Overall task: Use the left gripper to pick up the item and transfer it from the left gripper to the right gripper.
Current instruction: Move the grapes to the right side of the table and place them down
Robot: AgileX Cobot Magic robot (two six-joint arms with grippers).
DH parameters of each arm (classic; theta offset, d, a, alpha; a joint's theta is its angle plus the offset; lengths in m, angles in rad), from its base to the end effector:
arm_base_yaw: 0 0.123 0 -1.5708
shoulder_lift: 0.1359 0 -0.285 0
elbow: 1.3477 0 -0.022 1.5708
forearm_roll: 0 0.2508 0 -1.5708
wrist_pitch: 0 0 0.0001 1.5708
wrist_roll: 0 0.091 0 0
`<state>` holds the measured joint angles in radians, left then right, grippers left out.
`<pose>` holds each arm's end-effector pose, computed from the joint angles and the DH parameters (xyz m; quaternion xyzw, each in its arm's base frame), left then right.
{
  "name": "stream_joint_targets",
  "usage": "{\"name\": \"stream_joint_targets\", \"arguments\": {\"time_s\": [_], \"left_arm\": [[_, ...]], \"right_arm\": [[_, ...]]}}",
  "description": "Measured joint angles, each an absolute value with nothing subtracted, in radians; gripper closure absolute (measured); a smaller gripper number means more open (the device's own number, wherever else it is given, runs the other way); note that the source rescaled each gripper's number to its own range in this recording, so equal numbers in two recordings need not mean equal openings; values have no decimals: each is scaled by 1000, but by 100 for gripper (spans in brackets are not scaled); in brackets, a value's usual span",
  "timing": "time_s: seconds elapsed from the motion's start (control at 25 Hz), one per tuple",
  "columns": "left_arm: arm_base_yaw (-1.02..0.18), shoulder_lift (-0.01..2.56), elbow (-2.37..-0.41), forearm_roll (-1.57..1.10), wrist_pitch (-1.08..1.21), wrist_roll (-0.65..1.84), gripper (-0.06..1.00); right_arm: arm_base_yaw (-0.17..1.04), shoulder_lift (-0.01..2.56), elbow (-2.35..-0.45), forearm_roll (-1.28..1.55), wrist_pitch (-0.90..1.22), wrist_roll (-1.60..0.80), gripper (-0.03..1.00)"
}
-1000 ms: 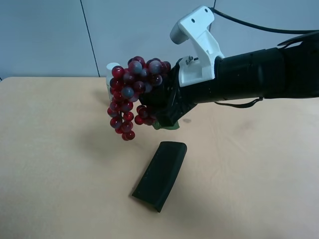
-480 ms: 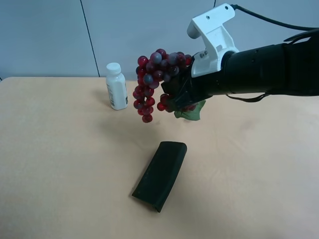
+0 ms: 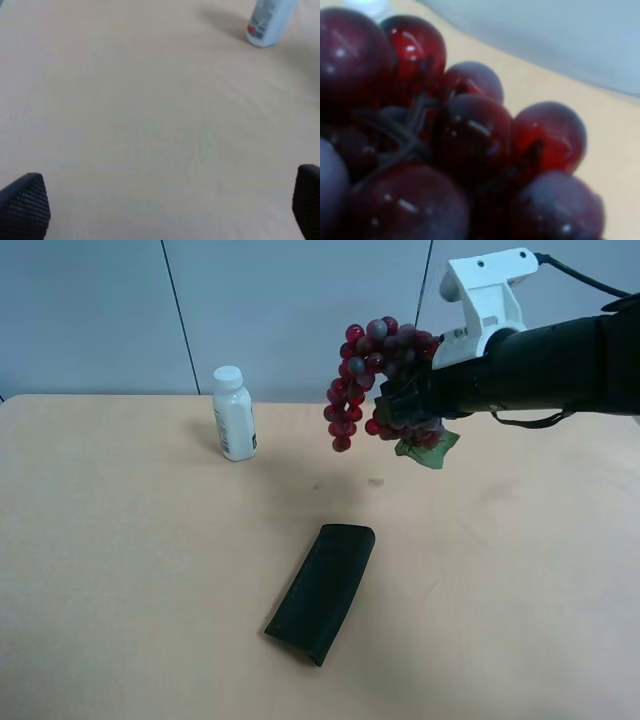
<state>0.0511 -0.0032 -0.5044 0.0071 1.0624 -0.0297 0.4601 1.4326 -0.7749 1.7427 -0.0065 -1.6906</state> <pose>-0.0059 0.0003 0.2784 -0.0346 0.8510 0.0092 0.5240 0.2680 0.1323 0.2419 -0.1763 0.8599 0.1186 0.4642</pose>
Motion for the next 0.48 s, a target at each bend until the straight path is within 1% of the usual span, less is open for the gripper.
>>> {"name": "stream_joint_targets", "arguments": {"time_s": [0.28, 0.48], "left_arm": [[56, -3, -504, 7, 1062, -30, -5], [56, -3, -504, 7, 1062, -30, -5]], "right_arm": [[337, 1434, -775, 1743, -7, -1685, 97], [286, 1460, -776, 1739, -9, -1685, 97]]}}
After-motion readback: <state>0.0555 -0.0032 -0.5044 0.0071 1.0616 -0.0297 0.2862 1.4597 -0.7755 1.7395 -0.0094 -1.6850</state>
